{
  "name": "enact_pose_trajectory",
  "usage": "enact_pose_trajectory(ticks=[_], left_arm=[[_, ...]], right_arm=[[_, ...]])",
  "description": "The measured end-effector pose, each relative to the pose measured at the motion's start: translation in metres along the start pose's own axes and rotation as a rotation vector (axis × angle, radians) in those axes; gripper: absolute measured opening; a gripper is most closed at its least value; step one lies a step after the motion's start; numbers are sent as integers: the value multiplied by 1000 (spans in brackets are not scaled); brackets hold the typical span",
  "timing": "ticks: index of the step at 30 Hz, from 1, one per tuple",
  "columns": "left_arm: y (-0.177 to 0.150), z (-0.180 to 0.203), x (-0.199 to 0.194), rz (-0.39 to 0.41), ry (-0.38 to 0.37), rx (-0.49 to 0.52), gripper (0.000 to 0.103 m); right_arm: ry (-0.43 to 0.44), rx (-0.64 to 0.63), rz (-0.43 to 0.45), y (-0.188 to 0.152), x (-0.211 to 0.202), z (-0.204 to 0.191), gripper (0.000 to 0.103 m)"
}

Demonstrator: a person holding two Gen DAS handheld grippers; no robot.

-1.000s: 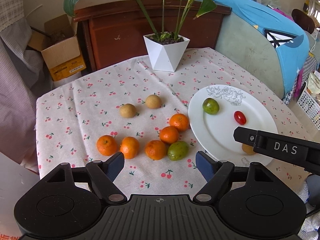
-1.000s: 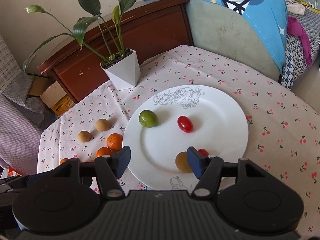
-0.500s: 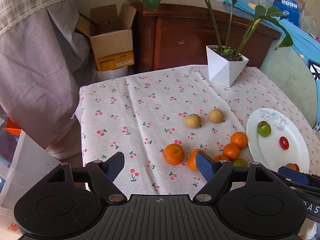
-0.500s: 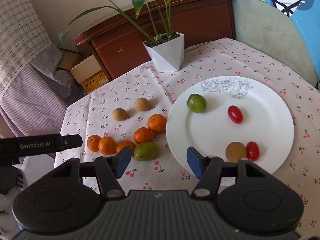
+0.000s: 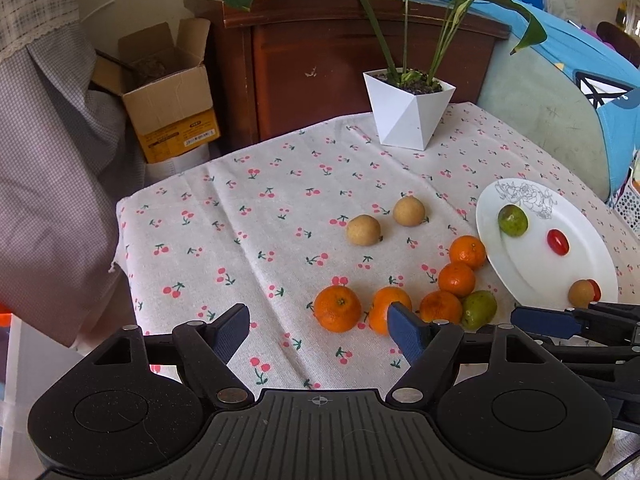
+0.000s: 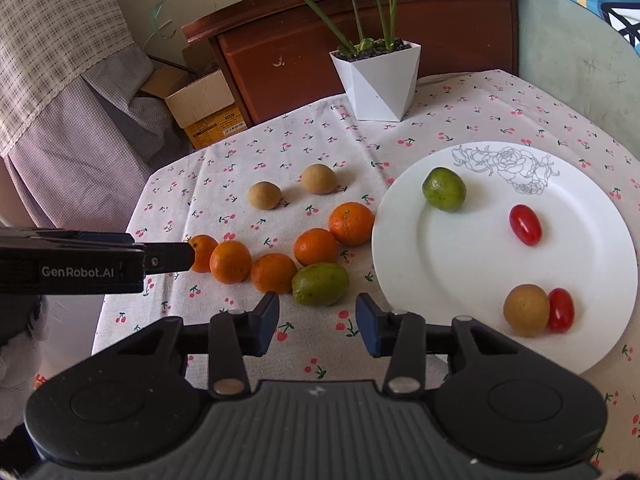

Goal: Organize fruits
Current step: 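Withdraw both open tools from the plate back toward the fruit, then close the right tool on the green-brown fruit while the left tool grasps a mandarin orange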

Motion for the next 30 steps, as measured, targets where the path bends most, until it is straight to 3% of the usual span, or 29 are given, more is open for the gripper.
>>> enact_pose_trajectory(ticks=[5, 10, 15, 19, 27, 30], left_arm=[[5, 2, 12, -17, -26, 58, 62], [7, 2, 16, -13, -66, 87, 60], [11, -12, 11, -34, -171, 48, 53], [7, -10, 9, -19, -110, 136, 53], [6, -9, 25, -40, -81, 173, 53], [9, -11, 28, -31, -103, 157, 53]], right_arm=[[1, -13, -2, 0, 5, 1, 35], [5, -18, 2, 0, 8, 3, 32], [9, -30, 6, 0, 9, 2, 29], [10, -27, 6, 1, 11, 1, 29], [3, -23, 13, 4, 15, -1, 31], [0, -22, 17, 5, 16, -1, 31]])
Point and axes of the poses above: each gripper's, at about its wrist camera, not at the fingertips, and x roughly the way its jaws point, z to its right, y to its top, the point moved 1 cm from there along x, roughly the way its jaws point, and after that the axes turned 10 degrees about -z, right-handed, at the moved point
